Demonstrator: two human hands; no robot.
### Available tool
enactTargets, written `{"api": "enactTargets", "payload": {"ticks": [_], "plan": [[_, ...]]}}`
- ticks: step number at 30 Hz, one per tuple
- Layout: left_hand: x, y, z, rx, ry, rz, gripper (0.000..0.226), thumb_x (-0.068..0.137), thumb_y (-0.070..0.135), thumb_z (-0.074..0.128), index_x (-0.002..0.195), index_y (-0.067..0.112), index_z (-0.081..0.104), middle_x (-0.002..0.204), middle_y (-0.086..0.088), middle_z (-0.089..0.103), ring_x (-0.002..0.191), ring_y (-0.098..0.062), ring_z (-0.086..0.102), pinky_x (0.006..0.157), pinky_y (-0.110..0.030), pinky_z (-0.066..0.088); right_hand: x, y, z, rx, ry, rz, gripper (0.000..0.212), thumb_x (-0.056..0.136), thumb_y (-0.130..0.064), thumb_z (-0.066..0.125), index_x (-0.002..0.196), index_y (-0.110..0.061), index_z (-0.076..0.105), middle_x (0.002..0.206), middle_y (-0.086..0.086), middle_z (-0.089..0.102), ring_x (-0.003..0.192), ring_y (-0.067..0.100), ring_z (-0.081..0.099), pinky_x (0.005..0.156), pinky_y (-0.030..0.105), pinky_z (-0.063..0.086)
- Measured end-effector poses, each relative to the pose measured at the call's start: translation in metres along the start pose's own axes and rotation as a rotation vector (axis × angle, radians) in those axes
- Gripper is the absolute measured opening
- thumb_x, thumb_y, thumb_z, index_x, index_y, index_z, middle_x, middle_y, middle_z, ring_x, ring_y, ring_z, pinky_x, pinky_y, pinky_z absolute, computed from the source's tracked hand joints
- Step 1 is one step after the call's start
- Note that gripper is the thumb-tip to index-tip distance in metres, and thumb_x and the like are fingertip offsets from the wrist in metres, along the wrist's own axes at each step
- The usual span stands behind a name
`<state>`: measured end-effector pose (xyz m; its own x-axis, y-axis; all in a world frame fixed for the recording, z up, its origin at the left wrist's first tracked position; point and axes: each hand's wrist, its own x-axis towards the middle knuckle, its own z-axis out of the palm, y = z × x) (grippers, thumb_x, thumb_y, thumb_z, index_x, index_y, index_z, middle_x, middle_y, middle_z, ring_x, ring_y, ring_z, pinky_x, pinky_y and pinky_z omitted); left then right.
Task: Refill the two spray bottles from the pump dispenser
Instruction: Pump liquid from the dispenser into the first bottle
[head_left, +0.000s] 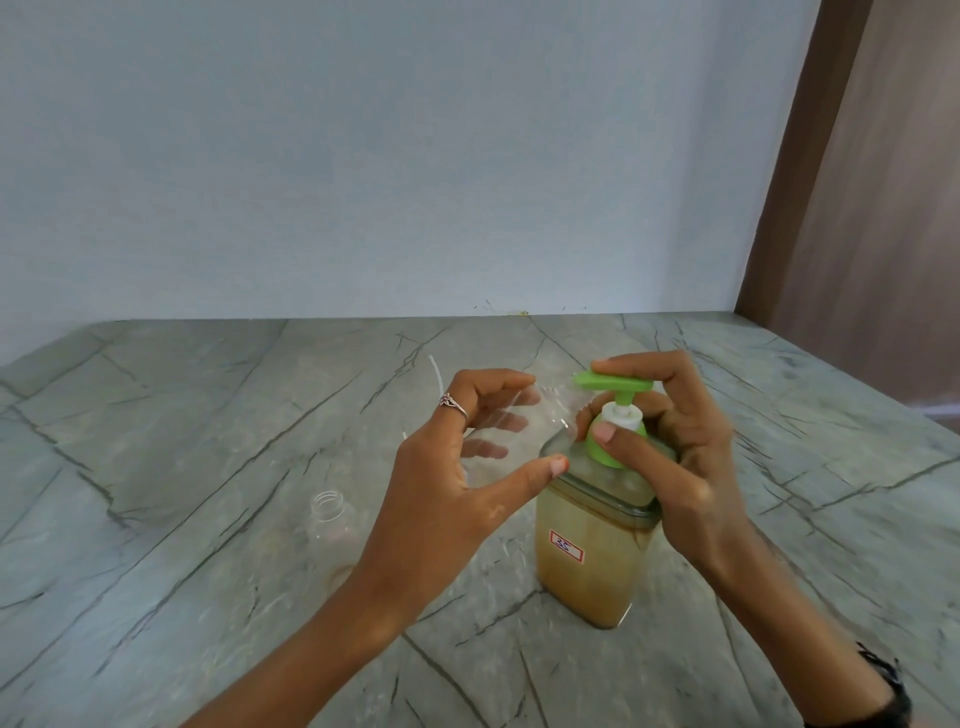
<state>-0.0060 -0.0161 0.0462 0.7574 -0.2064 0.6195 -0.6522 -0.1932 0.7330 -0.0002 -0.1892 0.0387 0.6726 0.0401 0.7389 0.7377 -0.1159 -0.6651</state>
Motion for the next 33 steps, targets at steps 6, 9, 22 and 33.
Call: {"api": "enactTargets", "payload": {"ticks": [6,9,22,33], "plan": [[0.0,0.0,-0.001,0.011,-0.002,0.004,0.045,0.066,0.044,0.07,0.106,0.037,0.052,0.109,0.024,0.062,0.099,0.0,0.062,0.079,-0.017,0.052,0.001,0.0,0.001,0.023,0.012,0.016,0.026,0.077,-0.025,0.06,0.101,-0.037,0.059,0.076,0.009,0.069,0.073,0.024,0.068,0.066,0.04,0.055],[0.0,0.0,-0.002,0.02,-0.003,0.009,0.045,0.066,0.044,0.07,0.106,0.039,0.051,0.109,0.024,0.062,0.099,0.0,0.062,0.079,-0.016,0.052,0.004,0.0,0.001,0.06,0.031,0.032,0.024,0.073,-0.023,0.062,0.095,-0.033,0.061,0.073,0.01,0.069,0.07,0.023,0.068,0.064,0.034,0.054],[-0.001,-0.001,0.0,0.027,-0.01,0.007,0.045,0.067,0.042,0.071,0.107,0.038,0.052,0.11,0.022,0.062,0.1,-0.002,0.062,0.077,-0.013,0.05,0.006,-0.004,0.0,0.036,0.028,0.018,0.023,0.071,-0.02,0.063,0.087,-0.036,0.061,0.074,0.002,0.071,0.068,0.019,0.069,0.059,0.032,0.055],[0.0,0.001,-0.001,0.017,-0.01,0.006,0.045,0.067,0.041,0.071,0.108,0.04,0.051,0.11,0.022,0.062,0.1,-0.001,0.062,0.077,-0.013,0.05,0.007,-0.003,0.0,0.075,0.017,0.045,0.023,0.07,-0.02,0.063,0.088,-0.034,0.062,0.071,0.008,0.07,0.067,0.023,0.068,0.061,0.034,0.053]]}}
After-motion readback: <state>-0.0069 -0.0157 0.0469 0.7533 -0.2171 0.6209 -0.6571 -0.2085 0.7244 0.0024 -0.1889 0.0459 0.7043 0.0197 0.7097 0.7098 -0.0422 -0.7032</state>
